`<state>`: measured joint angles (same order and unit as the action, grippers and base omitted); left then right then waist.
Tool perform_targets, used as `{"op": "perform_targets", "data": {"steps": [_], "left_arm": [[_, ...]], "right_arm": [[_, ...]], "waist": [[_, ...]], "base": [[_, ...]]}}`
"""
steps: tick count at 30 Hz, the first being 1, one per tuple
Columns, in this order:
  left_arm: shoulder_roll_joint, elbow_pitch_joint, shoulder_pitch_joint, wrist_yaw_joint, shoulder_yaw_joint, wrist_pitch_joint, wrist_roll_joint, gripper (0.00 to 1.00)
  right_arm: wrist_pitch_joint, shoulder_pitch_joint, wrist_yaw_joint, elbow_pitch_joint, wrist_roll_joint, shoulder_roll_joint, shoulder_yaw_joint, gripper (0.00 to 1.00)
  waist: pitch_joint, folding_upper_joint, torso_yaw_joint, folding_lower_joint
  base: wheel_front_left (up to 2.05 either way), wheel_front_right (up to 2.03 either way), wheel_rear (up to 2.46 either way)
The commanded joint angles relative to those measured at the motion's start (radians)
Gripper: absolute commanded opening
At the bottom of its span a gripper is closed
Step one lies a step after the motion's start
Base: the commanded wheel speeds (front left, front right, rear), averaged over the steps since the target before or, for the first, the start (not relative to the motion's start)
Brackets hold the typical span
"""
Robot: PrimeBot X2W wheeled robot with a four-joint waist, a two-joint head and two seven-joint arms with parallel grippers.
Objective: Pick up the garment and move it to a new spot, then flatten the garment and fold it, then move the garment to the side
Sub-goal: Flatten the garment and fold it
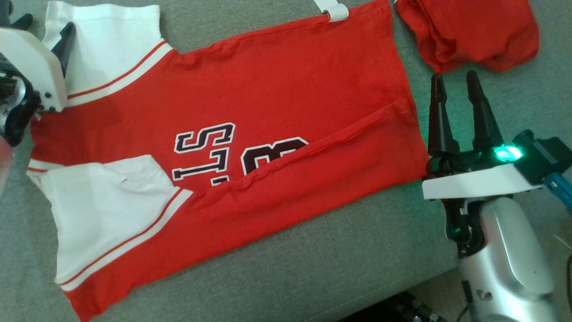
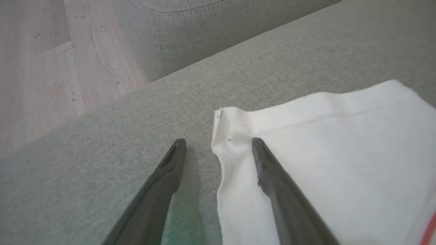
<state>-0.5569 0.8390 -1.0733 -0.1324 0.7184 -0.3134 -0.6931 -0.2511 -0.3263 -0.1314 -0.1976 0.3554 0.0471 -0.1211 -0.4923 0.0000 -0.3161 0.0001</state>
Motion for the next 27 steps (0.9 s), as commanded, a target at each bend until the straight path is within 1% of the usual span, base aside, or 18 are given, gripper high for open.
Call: {"op": "perform_targets", "data": {"steps": [1, 5, 6, 7, 10, 12, 18, 19, 21, 24, 27], "left_arm": [[-0.043, -0.010, -0.047, 0.002, -0.014, 0.007, -0.012, 1.00], [-0.040, 0.002, -0.061, 0.002, 0.024, 0.005, -0.054, 1.00], [-0.038, 0.003, -0.060, 0.002, 0.033, -0.005, -0.069, 0.33], [-0.037, 0.001, -0.059, 0.002, 0.044, -0.014, -0.082, 0.00], [-0.038, -0.008, -0.054, 0.002, 0.075, -0.023, -0.114, 0.00], [-0.037, -0.015, -0.051, 0.002, 0.086, -0.003, -0.133, 0.00], [-0.004, -0.043, -0.039, 0.002, 0.112, 0.113, -0.168, 0.00], [-0.004, -0.043, -0.039, 0.002, 0.112, 0.113, -0.168, 0.00], [0.009, -0.061, -0.034, 0.002, 0.125, 0.166, -0.169, 0.00], [0.019, -0.095, -0.025, 0.002, 0.139, 0.242, -0.168, 0.00], [0.020, -0.144, -0.004, 0.002, 0.158, 0.293, -0.171, 0.00]], "right_arm": [[-0.011, -0.015, 0.001, 0.025, 0.006, 0.003, -0.020, 1.00], [-0.011, -0.022, 0.001, 0.021, 0.009, 0.003, -0.013, 1.00], [-0.011, -0.022, 0.001, 0.020, 0.009, 0.003, -0.012, 1.00], [-0.011, -0.022, 0.001, 0.018, 0.008, 0.003, -0.011, 1.00], [-0.011, -0.024, 0.001, 0.010, 0.003, 0.003, 0.002, 1.00], [-0.011, -0.025, 0.001, 0.003, -0.011, 0.003, 0.011, 1.00], [-0.011, -0.033, 0.001, -0.034, -0.087, 0.003, 0.031, 1.00], [-0.011, -0.033, 0.001, -0.034, -0.087, 0.003, 0.031, 1.00], [-0.005, -0.042, 0.001, -0.049, -0.123, 0.003, 0.044, 1.00], [0.039, -0.068, 0.001, -0.066, -0.170, 0.003, 0.066, 1.00], [0.127, -0.101, 0.001, -0.096, -0.230, 0.003, 0.088, 1.00]], "waist": [[-0.001, 0.0000, -0.004, -0.0001], [-0.004, 0.0000, -0.010, -0.0001], [-0.003, 0.0000, -0.009, -0.0001], [-0.001, 0.0000, -0.008, -0.0001], [0.008, 0.0000, 0.004, -0.0001], [0.020, 0.0000, 0.017, -0.0001], [0.068, 0.0000, 0.093, -0.0001], [0.068, 0.0000, 0.093, -0.0001], [0.085, 0.0000, 0.127, -0.0001], [0.107, 0.0000, 0.175, -0.0001], [0.125, 0.0000, 0.222, -0.0001]], "base": [[0.00, 0.00, 0.00], [0.00, 0.00, 0.00], [0.00, 0.00, 0.00], [0.00, 0.00, 0.00], [0.00, 0.00, 0.00], [0.00, 0.00, 0.00], [0.00, 0.00, 0.00], [0.00, 0.00, 0.00], [0.00, 0.00, 0.00], [0.00, 0.00, 0.00], [0.00, 0.00, 0.00]]}}
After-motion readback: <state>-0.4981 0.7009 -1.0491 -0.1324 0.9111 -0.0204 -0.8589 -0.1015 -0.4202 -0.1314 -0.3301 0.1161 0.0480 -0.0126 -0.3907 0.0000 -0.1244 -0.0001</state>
